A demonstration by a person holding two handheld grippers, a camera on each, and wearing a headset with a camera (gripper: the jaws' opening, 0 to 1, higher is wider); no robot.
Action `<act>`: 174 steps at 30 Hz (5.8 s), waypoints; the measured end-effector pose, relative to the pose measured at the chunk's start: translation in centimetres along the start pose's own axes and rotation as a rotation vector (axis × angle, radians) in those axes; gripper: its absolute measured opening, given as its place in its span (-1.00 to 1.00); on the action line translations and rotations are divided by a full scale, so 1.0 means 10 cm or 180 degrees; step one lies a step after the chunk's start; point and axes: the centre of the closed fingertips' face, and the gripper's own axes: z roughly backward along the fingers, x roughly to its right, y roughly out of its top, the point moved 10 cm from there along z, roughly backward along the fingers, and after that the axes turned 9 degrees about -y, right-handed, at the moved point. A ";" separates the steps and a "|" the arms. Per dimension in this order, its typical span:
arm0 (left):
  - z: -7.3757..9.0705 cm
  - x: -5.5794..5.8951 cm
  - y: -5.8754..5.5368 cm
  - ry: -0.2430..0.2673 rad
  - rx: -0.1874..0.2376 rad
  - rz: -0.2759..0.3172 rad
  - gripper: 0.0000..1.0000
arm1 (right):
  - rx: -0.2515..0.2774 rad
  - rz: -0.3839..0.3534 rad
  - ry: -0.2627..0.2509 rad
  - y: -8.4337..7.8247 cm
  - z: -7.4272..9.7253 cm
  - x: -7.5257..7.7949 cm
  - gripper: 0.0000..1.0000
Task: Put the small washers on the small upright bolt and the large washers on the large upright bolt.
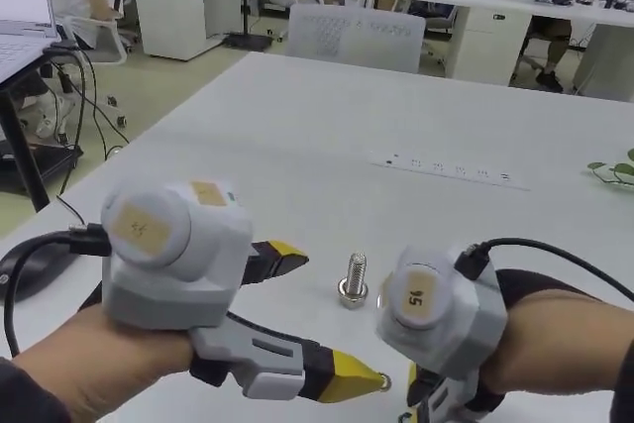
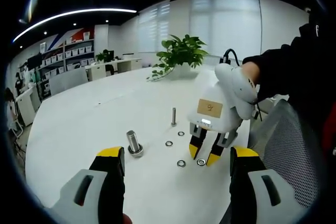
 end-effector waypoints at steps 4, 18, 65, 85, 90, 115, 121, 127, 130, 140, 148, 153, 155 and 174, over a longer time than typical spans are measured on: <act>0.00 0.00 0.00 -0.0001 -0.0005 0.0001 0.64 | 0.0003 0.0008 -0.0001 0.00 0.01 0.00 -0.61; -0.02 -0.01 0.00 0.0008 -0.0025 0.0009 0.64 | 0.0052 0.0113 -0.0010 -0.01 0.00 0.00 -0.72; -0.08 0.02 -0.06 -0.0097 -0.0149 0.0005 0.64 | 0.0135 -0.0341 0.0009 -0.12 0.07 0.08 -0.76; -0.12 0.06 -0.04 -0.0170 -0.0156 -0.0007 0.64 | 0.0248 -0.0578 -0.0272 -0.34 0.59 0.35 -0.76; -0.15 0.07 -0.02 -0.0199 -0.0156 -0.0020 0.64 | 0.0234 -0.0609 -0.0347 -0.41 0.73 0.43 -0.76; -0.24 0.05 0.09 -0.0264 -0.0175 -0.0094 0.64 | 0.0167 -0.0702 -0.0694 -0.69 1.03 0.90 -0.76; -0.27 0.03 0.12 -0.0284 -0.0174 -0.0112 0.64 | 0.0177 -0.0715 -0.0718 -0.71 1.03 0.99 -0.76; -0.31 -0.01 0.16 -0.0308 -0.0183 -0.0133 0.64 | 0.0176 -0.0713 -0.0726 -0.72 1.04 1.06 -0.76; -0.34 -0.03 0.17 -0.0321 -0.0167 -0.0124 0.64 | 0.0176 -0.0716 -0.0723 -0.73 1.04 1.09 -0.76; -0.43 -0.08 0.16 -0.0368 -0.0206 -0.0114 0.64 | 0.0178 -0.0677 -0.0689 -0.74 1.00 1.18 -0.76; -0.44 -0.10 0.12 -0.0394 -0.0186 -0.0076 0.62 | 0.0129 -0.0612 -0.0599 -0.72 0.91 1.21 -0.76; -0.44 -0.11 0.11 -0.0397 -0.0181 -0.0063 0.62 | 0.0089 -0.0569 -0.0534 -0.69 0.84 1.23 -0.76; -0.44 -0.11 0.12 -0.0398 -0.0172 -0.0061 0.62 | 0.0054 -0.0541 -0.0518 -0.69 0.81 1.23 -0.76; -0.44 -0.12 0.12 -0.0397 -0.0174 -0.0044 0.62 | -0.0019 -0.0503 -0.0408 -0.71 0.66 1.26 -0.75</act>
